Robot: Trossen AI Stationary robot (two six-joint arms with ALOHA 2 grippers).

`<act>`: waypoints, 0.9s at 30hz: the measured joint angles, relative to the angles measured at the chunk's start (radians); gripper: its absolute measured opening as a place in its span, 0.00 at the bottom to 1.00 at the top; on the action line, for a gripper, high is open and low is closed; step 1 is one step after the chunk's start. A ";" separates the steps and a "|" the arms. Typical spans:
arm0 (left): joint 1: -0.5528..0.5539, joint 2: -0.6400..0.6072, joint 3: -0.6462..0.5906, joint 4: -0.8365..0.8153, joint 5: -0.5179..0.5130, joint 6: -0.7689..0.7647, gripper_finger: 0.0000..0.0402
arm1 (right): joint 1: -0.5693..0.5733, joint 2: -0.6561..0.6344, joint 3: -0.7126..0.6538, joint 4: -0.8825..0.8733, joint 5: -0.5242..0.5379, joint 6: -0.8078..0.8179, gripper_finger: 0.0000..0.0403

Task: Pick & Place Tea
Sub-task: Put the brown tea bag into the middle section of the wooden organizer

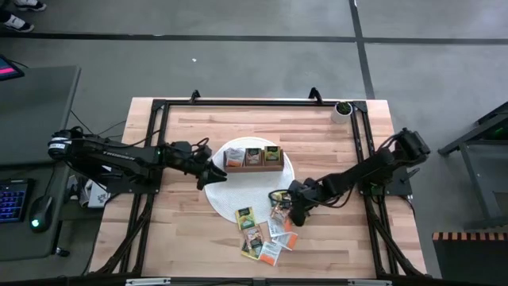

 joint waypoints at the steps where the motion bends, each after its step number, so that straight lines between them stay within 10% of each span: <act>1: 0.000 0.000 0.000 0.008 0.000 -0.012 0.36 | 0.000 0.010 0.000 0.008 0.001 0.003 0.01; 27: -0.073 0.189 0.104 0.176 -0.003 -0.127 0.36 | -0.015 -0.106 -0.005 0.068 0.061 -0.052 0.00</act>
